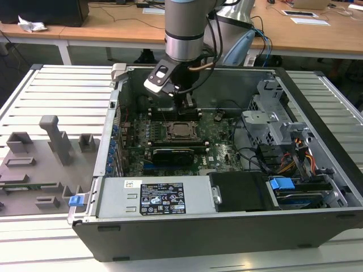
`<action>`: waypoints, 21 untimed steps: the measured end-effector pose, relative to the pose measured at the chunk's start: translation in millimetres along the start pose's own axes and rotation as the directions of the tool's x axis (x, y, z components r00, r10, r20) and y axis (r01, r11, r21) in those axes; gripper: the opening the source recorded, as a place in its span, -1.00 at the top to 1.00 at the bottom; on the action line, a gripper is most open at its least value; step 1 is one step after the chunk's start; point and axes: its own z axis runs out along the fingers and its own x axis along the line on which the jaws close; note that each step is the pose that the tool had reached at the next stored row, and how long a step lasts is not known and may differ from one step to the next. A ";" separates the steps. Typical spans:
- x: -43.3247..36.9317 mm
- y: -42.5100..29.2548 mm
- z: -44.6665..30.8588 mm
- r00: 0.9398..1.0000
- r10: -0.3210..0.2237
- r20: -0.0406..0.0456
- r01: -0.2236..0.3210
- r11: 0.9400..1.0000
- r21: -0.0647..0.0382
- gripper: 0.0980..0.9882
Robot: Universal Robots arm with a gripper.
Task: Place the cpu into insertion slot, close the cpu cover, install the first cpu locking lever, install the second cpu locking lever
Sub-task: 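Install the first cpu locking lever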
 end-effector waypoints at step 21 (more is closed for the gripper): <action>0.0 -0.1 0.0 0.964 -0.265 -0.026 0.265 0.964 0.030 0.98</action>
